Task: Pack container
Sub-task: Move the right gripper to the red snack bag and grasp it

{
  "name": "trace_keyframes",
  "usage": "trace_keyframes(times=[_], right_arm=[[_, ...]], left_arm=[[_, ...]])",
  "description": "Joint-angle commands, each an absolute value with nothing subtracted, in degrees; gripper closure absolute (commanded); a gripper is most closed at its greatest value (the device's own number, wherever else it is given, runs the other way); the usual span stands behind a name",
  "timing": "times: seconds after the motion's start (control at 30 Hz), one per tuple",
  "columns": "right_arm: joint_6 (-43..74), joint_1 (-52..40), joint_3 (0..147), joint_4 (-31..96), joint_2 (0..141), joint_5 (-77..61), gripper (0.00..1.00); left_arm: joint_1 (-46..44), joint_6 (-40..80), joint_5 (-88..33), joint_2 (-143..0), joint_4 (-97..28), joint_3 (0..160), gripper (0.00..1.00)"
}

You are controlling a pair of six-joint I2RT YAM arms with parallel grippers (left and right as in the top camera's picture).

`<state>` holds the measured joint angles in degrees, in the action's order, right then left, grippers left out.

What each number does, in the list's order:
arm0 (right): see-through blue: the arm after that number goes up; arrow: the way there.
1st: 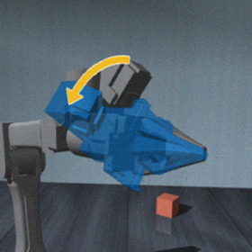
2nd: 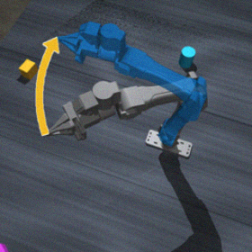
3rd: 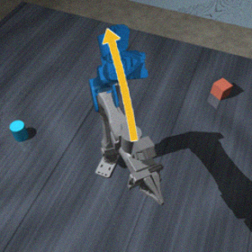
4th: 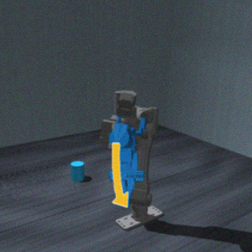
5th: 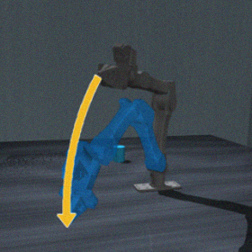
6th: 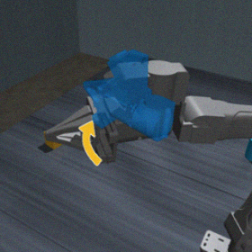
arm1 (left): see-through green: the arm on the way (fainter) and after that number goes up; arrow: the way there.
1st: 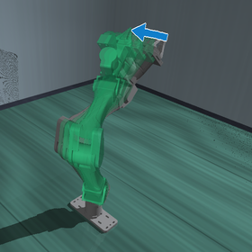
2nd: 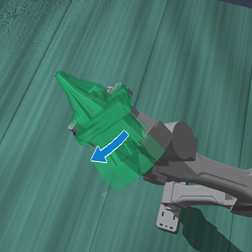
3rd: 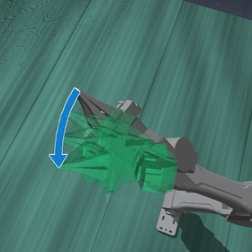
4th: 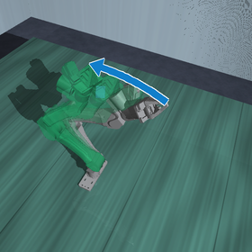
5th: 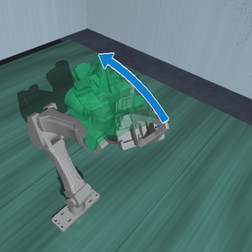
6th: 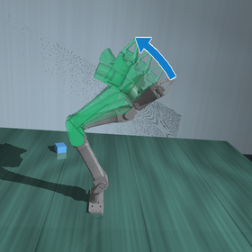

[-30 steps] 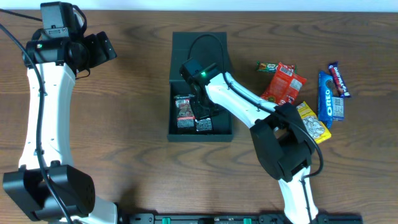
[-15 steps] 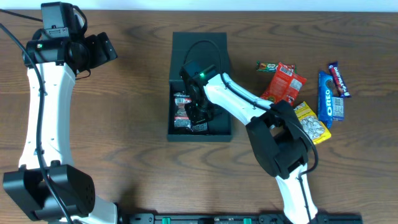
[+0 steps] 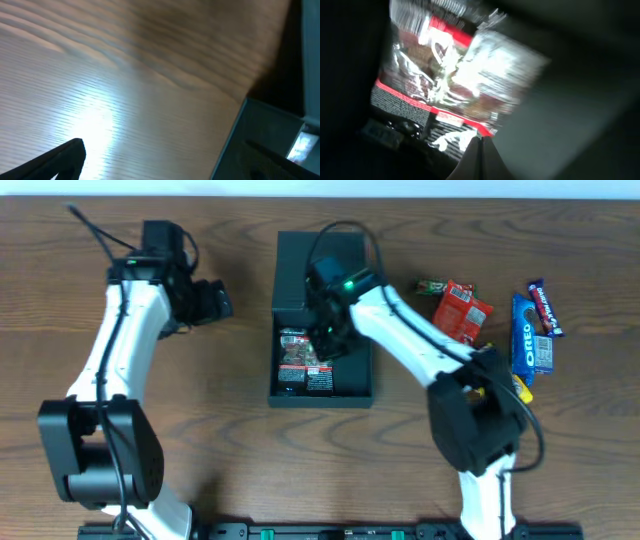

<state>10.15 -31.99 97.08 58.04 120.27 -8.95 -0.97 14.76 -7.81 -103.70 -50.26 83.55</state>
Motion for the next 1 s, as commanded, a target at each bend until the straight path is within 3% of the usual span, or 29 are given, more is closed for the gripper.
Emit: trace_keyframes(times=[0.0,0.17,0.23,0.3,0.33,0.53,0.73,0.97], right_arm=[[9.45,-29.23,98.48,58.24,113.95,-2.24,0.98],[10.81,-21.80,98.48,57.89,110.00,7.94,0.98],[11.33,-16.67,98.37,58.22,110.65,9.26,0.76],[11.68,-13.72,98.32,58.52,112.40,9.80,0.63],[13.37,-12.73,98.32,59.09,113.65,11.70,0.51],[27.07,-10.68,98.32,59.07,120.88,16.53,0.34],[34.85,-12.29,98.32,57.71,124.70,23.64,0.30],[37.87,-11.99,98.32,59.68,128.05,24.10,0.35]], left_arm=[[-1.69,14.85,-10.92,-104.84,-49.82,81.91,0.00],[-1.98,14.90,-13.65,-104.88,-48.16,80.38,0.00],[-1.98,15.03,-14.04,-104.88,-47.46,79.83,0.02],[-1.98,15.03,-15.14,-104.90,-46.85,79.77,0.03],[-1.98,15.03,-15.59,-104.88,-46.41,79.77,0.03],[-1.98,15.03,-16.45,-104.88,-45.56,79.77,0.03],[-1.98,15.03,-16.58,-104.90,-45.34,79.77,0.04],[-1.98,15.00,-16.58,-104.90,-45.12,79.77,0.04]])
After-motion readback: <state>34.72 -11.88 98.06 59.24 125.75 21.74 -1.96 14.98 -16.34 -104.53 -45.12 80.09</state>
